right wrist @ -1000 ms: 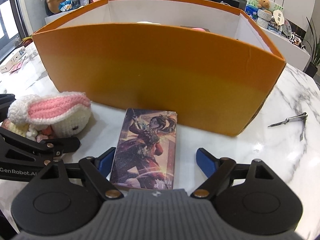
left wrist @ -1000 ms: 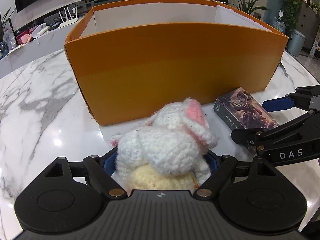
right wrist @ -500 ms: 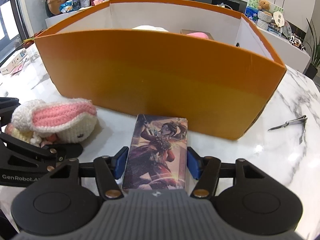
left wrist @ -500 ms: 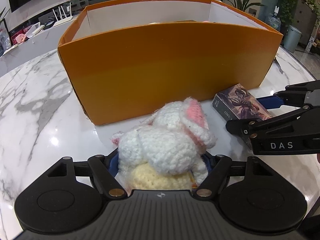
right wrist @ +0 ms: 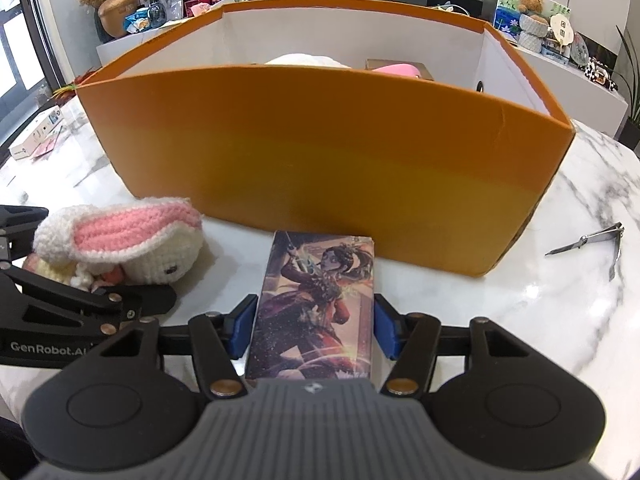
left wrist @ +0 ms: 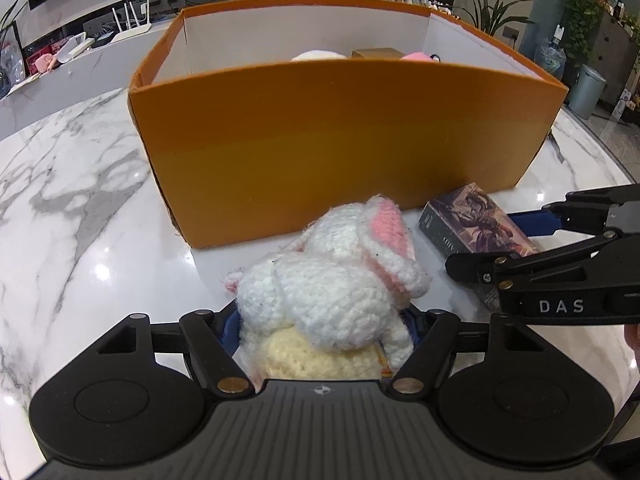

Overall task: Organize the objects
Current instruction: 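Carry the bunny plush with the left tool while the right tool carries the card deck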

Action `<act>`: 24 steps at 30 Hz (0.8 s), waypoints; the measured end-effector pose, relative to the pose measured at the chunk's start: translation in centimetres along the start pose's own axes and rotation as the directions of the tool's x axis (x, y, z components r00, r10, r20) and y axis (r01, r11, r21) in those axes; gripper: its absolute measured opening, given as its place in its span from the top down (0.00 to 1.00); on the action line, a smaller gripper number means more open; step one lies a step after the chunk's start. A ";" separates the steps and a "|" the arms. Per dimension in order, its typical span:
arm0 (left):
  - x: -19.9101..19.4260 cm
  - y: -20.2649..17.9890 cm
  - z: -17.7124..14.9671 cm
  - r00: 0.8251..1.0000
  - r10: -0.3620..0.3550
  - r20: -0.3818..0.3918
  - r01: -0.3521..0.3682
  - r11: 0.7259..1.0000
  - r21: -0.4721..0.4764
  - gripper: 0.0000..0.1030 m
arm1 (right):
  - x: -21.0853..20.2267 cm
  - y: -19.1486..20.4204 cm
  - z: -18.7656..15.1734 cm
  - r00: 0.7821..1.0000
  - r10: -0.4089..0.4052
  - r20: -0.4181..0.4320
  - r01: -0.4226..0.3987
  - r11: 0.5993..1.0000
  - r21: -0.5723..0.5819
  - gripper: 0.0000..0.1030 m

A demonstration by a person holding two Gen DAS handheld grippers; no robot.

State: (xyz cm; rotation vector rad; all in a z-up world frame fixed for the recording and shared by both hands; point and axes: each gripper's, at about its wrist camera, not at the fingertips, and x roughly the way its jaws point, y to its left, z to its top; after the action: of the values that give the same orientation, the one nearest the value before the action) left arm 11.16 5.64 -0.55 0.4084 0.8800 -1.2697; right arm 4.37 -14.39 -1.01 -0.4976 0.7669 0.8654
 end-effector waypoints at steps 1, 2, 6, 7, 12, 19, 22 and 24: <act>-0.2 0.0 0.1 1.000 0.002 0.004 -0.002 1.000 0.001 0.19 | -0.1 0.0 0.0 1.000 0.000 0.003 0.000 1.000 -0.001 0.40; -0.3 -0.1 0.2 1.000 0.005 0.002 -0.005 1.000 0.004 0.19 | -0.3 0.0 0.1 1.000 0.000 0.005 0.000 1.000 -0.002 0.40; -0.2 0.2 0.1 1.000 0.013 -0.010 -0.014 1.000 -0.012 0.19 | -0.6 0.3 0.4 1.000 0.001 0.013 -0.001 1.000 0.000 0.40; -0.2 0.3 0.1 1.000 0.014 -0.013 -0.014 1.000 -0.016 0.19 | -0.6 0.3 0.3 1.000 0.002 0.012 -0.002 1.000 -0.001 0.40; -0.6 0.3 0.2 1.000 0.015 -0.004 -0.015 1.000 -0.017 0.19 | -0.8 0.4 0.5 1.000 0.006 0.008 -0.006 1.000 -0.002 0.40; -1.0 0.0 0.3 1.000 -0.019 0.008 0.019 1.000 -0.014 0.19 | -1.8 0.5 0.7 1.000 0.018 0.019 -0.018 1.000 -0.004 0.40; -1.3 -0.2 0.3 1.000 -0.020 0.016 0.021 1.000 -0.010 0.19 | -2.4 0.6 0.7 0.999 0.019 0.027 -0.019 1.000 -0.004 0.40; -1.5 -0.2 0.4 1.000 -0.020 0.022 0.020 1.000 -0.010 0.19 | -2.8 0.6 0.8 0.999 0.019 0.032 -0.019 1.000 -0.001 0.40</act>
State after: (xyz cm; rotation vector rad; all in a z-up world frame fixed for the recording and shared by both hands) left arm 11.05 6.28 0.84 0.3778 0.8730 -1.2855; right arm 3.05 -14.94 1.59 -0.4769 0.7427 0.8891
